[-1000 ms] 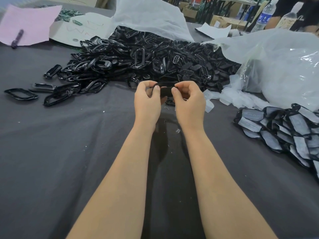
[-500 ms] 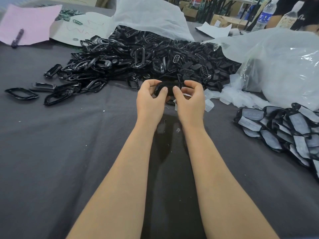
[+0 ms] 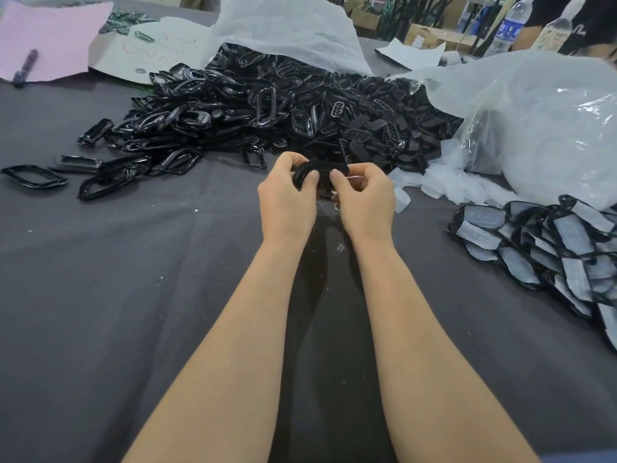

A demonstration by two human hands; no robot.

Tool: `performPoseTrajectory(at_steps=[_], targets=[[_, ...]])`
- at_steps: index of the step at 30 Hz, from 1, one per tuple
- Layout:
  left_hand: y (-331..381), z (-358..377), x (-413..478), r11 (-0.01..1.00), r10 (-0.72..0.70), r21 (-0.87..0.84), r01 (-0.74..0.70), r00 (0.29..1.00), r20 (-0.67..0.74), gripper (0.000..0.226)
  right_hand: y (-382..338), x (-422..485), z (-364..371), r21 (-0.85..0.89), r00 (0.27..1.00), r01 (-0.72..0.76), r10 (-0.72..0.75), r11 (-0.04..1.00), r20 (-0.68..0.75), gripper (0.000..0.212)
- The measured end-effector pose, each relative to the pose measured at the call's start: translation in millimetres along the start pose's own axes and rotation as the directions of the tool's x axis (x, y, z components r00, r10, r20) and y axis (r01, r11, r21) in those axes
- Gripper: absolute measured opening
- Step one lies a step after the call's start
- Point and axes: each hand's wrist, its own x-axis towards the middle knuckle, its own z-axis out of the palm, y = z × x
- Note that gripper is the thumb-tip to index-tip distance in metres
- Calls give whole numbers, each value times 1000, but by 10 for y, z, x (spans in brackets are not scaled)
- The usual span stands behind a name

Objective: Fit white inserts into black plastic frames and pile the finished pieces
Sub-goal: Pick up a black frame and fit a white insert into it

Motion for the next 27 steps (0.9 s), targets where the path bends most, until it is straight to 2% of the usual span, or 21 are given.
performPoseTrajectory(at_steps=[5,10,14,17,19,21,23,27], targets=[[-3,-7,8,999,-43,-17,43,999,-13,21,-11,5,-20,32,999,-13,12,999,36,3],[-10,5,17,993,-103,-51,106,994,47,15,40,37,-16,-57,1000,9,-8,998,6,5],[17,-25,17,994,-91,-47,95,992,83,20,45,57,-53,36,998,-57,56,998,38,7],[42,-60,18,986,-102,-127,107,994,43,28,27,73,-108,59,1000,-27,26,998,10,13],[40,-87,32,957,-164,-242,158,986,-7,26,31,114,-185,-26,994,-1,-2,1000,-105,15],[28,-112,59,920,-228,-339,197,972,-53,24,46,153,-284,-192,985,-5,-29,981,-172,18],[24,-121,75,896,-263,-392,211,961,-82,22,76,167,-337,-371,993,-47,2,928,-120,20],[11,-96,76,882,-276,-418,218,957,-84,16,90,127,-262,-660,986,-63,150,749,76,42]])
